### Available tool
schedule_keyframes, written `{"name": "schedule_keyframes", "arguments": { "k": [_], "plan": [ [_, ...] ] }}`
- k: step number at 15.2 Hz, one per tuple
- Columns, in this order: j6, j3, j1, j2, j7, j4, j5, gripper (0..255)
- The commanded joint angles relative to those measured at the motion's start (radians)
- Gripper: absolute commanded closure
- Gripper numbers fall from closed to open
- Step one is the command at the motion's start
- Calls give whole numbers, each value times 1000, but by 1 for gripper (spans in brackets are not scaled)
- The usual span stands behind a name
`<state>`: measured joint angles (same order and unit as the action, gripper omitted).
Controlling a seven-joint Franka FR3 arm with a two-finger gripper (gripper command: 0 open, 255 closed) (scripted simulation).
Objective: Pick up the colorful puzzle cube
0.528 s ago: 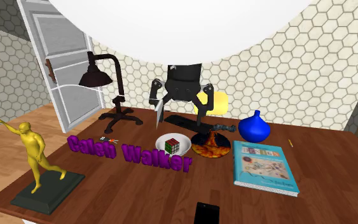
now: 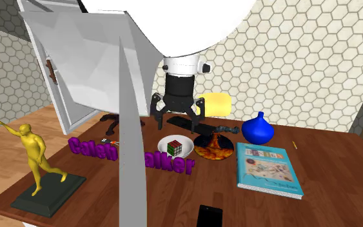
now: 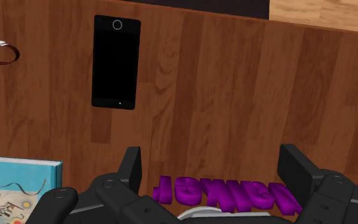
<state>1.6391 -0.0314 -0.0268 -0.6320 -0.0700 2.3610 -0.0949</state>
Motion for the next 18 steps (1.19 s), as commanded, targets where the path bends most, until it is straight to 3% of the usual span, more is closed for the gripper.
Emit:
{"name": "schedule_keyframes", "arguments": {
  "k": [1, 9, 18],
  "plan": [
    [70, -9, 2, 58, -13, 7, -5, 0],
    [314, -52, 2, 320, -81, -30, -18, 0],
    [518, -77, 0, 653, -166, -178, 4, 0]
  ]
}}
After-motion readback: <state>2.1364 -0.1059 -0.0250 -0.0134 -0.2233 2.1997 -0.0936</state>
